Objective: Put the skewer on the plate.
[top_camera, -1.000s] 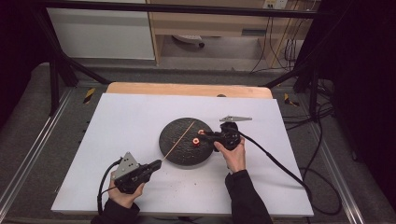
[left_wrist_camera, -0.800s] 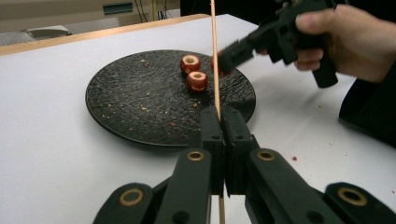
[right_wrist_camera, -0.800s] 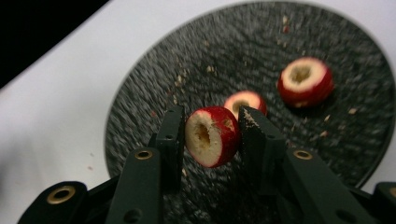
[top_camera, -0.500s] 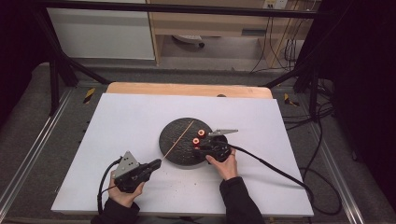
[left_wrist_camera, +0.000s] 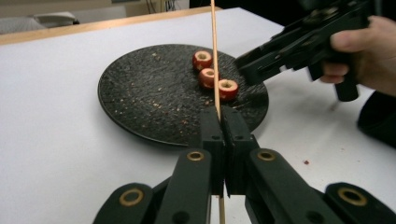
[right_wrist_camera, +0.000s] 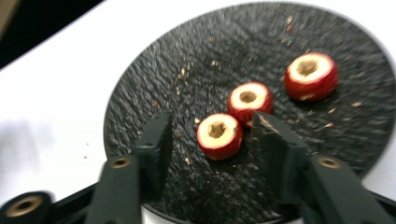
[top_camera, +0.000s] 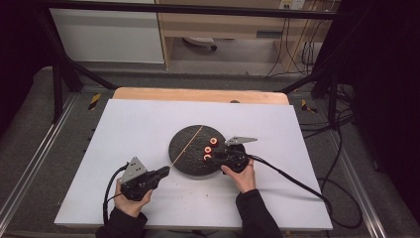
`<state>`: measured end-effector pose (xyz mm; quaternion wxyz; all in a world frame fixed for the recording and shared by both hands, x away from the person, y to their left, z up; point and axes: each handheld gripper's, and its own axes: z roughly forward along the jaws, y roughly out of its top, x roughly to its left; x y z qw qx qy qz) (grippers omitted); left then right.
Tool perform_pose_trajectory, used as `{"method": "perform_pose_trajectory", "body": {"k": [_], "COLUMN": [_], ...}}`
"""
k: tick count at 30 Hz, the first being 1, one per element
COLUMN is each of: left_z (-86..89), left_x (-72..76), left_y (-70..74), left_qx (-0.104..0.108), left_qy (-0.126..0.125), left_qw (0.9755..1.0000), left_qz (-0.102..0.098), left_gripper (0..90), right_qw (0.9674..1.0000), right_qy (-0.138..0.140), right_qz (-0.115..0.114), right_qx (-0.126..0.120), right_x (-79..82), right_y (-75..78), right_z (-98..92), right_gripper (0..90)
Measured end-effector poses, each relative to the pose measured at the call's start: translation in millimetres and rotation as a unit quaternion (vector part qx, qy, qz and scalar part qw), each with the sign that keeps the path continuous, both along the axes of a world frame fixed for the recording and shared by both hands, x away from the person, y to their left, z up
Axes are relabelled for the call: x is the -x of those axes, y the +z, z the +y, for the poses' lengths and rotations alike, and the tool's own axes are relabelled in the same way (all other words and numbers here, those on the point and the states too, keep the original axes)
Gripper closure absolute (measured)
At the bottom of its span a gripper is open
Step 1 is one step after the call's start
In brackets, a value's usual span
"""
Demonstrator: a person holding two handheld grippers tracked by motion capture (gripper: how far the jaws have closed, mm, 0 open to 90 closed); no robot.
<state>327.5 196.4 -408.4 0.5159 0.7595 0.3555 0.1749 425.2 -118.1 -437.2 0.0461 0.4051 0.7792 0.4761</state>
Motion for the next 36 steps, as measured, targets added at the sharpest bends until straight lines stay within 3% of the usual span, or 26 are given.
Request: {"method": "perform_pose_trajectory", "body": {"k": [4,11,15,21,30,36], "left_z": [-1.3,-9.0,-14.7,-26.8,-44.5,-58.5], "left_x": [-6.8,-27.5,-39.9,-56.6,-73.0,-86.7], "left_y": [3.6,8.3,9.4,8.1,6.3,-4.5], "left_qx": [-0.006,-0.029,-0.044,-0.061,-0.088,-0.109], "left_qy": [0.011,0.027,0.031,0.035,0.042,0.052], "left_qw": [0.9999,0.9990,0.9980,0.9961,0.9931,0.9893], "left_qz": [0.007,0.020,0.032,0.053,0.064,0.082], "left_gripper": [88.4,88.3,88.3,88.3,88.4,88.3], "right_qw": [0.9999,0.9992,0.9985,0.9981,0.9970,0.9963], "right_qy": [-0.002,0.004,0.008,0.003,-0.012,-0.021], "right_qz": [-0.015,-0.037,-0.044,-0.046,-0.053,-0.054], "right_qx": [-0.004,0.014,0.030,0.041,0.056,0.064], "right_x": [5.8,18.3,25.5,33.8,44.4,50.1], "right_y": [6.8,8.0,4.5,-0.8,-5.8,-10.1], "right_z": [-10.2,-30.7,-41.8,-61.5,-87.1,-99.3], "right_gripper": [35.3,13.6,7.5,4.0,2.4,2.0]}}
